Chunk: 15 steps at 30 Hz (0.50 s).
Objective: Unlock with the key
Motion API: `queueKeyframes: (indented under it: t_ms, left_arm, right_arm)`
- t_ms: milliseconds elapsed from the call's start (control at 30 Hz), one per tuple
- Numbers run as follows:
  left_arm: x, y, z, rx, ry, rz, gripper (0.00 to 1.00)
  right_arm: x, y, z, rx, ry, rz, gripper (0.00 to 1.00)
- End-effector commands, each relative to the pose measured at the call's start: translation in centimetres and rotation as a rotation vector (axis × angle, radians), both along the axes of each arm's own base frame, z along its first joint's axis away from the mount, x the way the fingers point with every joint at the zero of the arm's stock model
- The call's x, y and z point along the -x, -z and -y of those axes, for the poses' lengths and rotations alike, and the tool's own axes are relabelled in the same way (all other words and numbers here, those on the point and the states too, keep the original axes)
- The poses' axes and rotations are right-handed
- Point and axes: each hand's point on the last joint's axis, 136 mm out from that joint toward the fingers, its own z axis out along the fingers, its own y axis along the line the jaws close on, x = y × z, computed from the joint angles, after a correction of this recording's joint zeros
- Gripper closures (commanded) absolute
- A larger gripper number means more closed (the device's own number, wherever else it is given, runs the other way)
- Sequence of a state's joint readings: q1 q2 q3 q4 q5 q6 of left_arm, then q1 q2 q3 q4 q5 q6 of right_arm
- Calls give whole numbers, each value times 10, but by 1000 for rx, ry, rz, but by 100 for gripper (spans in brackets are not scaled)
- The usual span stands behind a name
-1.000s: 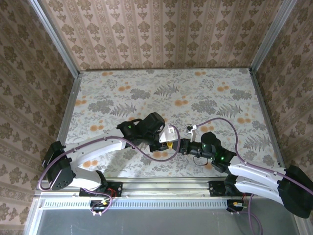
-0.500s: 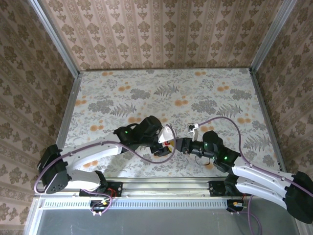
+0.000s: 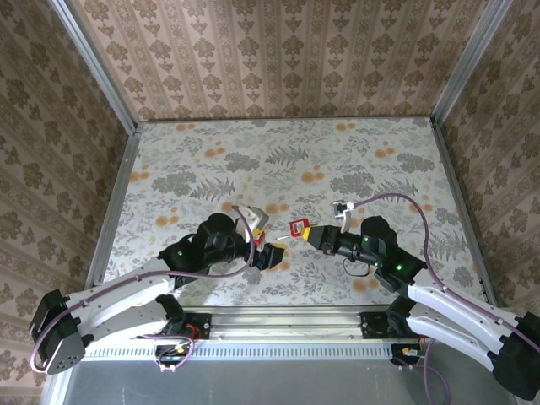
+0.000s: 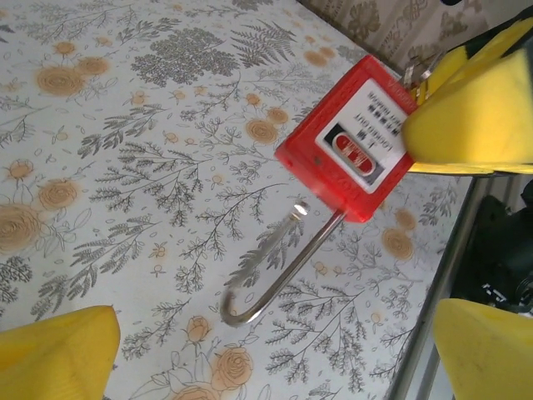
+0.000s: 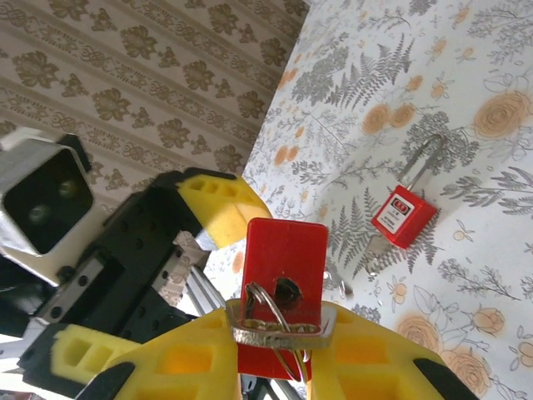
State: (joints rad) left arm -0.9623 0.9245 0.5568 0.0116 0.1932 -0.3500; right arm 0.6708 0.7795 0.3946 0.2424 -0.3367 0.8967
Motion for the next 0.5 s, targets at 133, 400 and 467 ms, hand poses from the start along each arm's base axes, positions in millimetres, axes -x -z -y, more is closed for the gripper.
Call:
queueKeyframes:
  t_ms: [133, 400, 467]
  left_arm:
    - [-13, -3, -11, 51, -121, -58, 5]
    - [-13, -19, -15, 65, -119, -35, 1]
    - [-14, -19, -17, 41, -120, -20, 1]
  right_arm:
    - [-1, -12, 2, 10, 0, 44, 100]
    - [-8, 12, 7, 71, 43, 35, 100]
    - [-9, 13, 3, 56, 31, 23, 100]
